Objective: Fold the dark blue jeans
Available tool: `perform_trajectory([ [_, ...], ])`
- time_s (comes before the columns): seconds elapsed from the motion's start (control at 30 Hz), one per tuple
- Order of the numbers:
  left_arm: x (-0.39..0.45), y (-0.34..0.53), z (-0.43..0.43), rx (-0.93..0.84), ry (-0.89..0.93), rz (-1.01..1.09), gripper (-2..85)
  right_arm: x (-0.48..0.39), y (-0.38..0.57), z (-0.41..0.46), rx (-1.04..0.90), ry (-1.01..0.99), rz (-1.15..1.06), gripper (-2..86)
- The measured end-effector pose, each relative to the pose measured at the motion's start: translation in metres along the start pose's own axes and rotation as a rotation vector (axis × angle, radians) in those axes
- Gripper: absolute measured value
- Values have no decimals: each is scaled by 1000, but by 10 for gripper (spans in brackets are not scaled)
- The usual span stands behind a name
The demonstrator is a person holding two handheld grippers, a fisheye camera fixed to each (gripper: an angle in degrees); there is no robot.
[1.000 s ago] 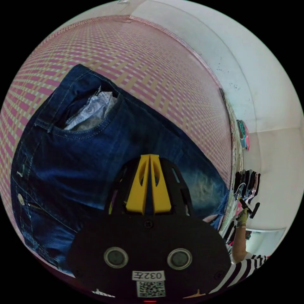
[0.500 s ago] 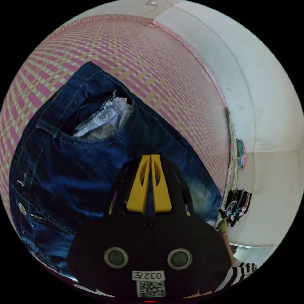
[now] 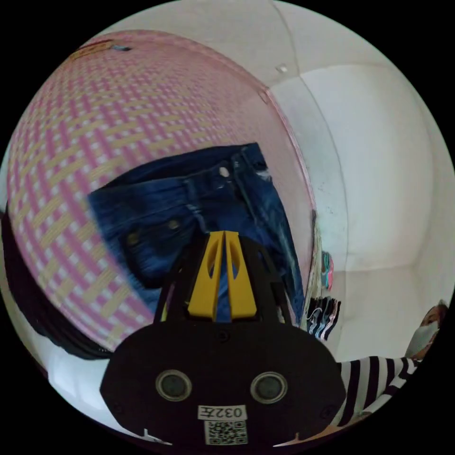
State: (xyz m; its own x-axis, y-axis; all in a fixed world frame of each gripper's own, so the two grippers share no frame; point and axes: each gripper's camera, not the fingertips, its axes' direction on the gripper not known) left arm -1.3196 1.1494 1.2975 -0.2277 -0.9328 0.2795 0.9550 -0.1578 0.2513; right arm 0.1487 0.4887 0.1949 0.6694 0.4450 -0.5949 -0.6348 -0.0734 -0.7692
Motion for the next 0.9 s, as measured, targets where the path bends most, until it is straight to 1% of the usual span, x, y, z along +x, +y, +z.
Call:
perform_trajectory([
  [0.07,-48,23,-31,45,21,-128,12,40,41,-14,24,-96,141,-6],
  [0.2,-100,45,-55,98,62,-253,54,78,82,-28,60,-147,261,-4],
  [0.23,-113,48,-58,105,100,-280,69,86,90,-30,65,-158,283,-3],
  [0.37,-149,48,-57,149,300,-325,80,105,102,-30,38,-176,326,11],
  [0.5,-170,45,-57,195,382,-342,69,112,103,-24,16,-174,329,33],
  [0.6,-179,38,-56,186,416,-323,65,118,106,-21,37,-204,344,58],
  [0.7,-191,32,-53,165,494,-325,63,133,110,-19,72,-286,378,76],
  [0.77,-204,30,-49,144,575,-351,58,143,111,-14,111,-391,395,93],
  [0.9,-218,32,-50,147,603,-368,40,151,106,-6,132,-447,400,86],
])
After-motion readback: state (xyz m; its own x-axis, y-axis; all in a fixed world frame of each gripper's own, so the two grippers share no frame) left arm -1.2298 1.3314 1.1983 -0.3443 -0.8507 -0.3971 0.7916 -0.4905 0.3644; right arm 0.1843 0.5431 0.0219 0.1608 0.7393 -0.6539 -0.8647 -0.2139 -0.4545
